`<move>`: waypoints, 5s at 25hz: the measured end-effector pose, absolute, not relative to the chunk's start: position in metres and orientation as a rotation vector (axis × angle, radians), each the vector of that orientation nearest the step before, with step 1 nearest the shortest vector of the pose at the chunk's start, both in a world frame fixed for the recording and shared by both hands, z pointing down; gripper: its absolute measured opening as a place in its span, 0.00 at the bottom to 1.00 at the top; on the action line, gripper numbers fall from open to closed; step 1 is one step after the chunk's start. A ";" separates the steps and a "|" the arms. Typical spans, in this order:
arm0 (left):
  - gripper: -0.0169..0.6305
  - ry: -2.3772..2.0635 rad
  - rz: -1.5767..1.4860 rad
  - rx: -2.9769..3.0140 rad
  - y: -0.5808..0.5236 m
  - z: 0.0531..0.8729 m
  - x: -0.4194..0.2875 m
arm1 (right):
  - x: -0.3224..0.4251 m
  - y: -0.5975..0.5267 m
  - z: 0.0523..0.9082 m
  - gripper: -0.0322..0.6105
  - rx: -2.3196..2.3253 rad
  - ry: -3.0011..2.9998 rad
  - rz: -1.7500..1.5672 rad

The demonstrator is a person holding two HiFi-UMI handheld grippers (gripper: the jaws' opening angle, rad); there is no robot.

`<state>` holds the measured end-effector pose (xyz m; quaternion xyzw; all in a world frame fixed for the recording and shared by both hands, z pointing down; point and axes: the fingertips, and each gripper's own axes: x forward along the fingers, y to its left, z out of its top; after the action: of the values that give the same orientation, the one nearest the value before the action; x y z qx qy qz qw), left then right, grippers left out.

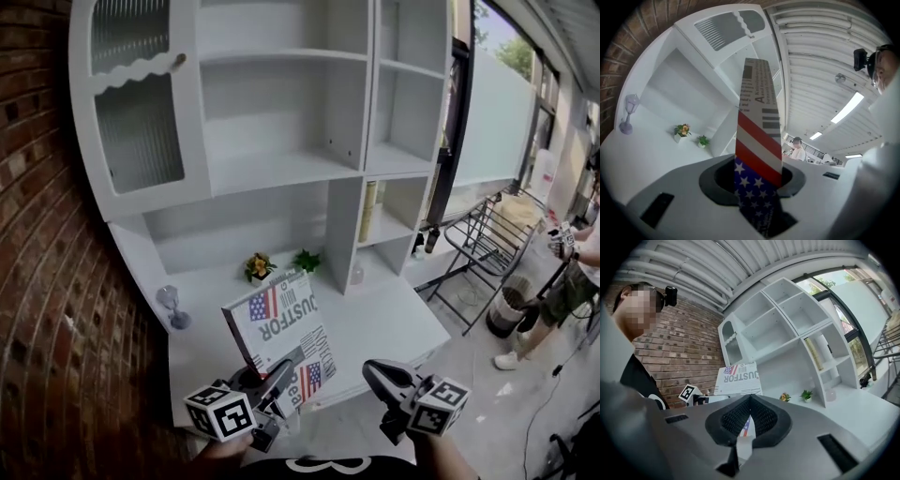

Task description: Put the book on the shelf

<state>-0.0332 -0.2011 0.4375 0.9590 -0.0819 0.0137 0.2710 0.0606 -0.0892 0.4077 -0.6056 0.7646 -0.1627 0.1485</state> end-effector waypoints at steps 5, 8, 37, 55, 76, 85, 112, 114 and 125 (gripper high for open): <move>0.26 -0.233 0.013 2.581 -0.245 0.436 -0.009 | 0.084 -0.137 0.410 0.07 -1.719 2.237 -0.474; 0.26 -0.241 -0.003 2.587 -0.262 0.433 0.000 | 0.094 -0.157 0.408 0.07 -1.708 2.252 -0.470; 0.26 -0.668 -0.135 2.623 -0.309 0.383 0.021 | 0.154 -0.243 0.391 0.07 -1.364 2.547 -0.386; 0.26 -0.881 -0.181 2.795 -0.332 0.303 0.032 | 0.158 -0.271 0.367 0.07 -1.151 2.668 -0.281; 0.26 -1.138 -0.312 2.993 -0.372 0.159 0.031 | 0.165 -0.284 0.346 0.07 -1.095 2.733 -0.177; 0.26 -1.300 -0.330 2.960 -0.422 0.119 0.042 | 0.175 -0.287 0.345 0.07 -1.083 2.747 -0.170; 0.26 -1.653 -0.109 2.709 -0.562 0.119 0.084 | 0.263 -0.280 0.381 0.07 -1.209 2.673 -0.256; 0.26 -1.662 -0.100 2.691 -0.567 0.123 0.084 | 0.266 -0.279 0.380 0.07 -1.214 2.677 -0.246; 0.26 -1.712 -0.083 2.667 -0.588 0.137 0.092 | 0.297 -0.269 0.395 0.07 -1.291 2.649 -0.290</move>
<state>0.0920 -0.5883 0.1366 0.8412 -0.5399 -0.0263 -0.0141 0.2971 -0.2694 0.3947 -0.4343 0.8909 -0.0976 0.0903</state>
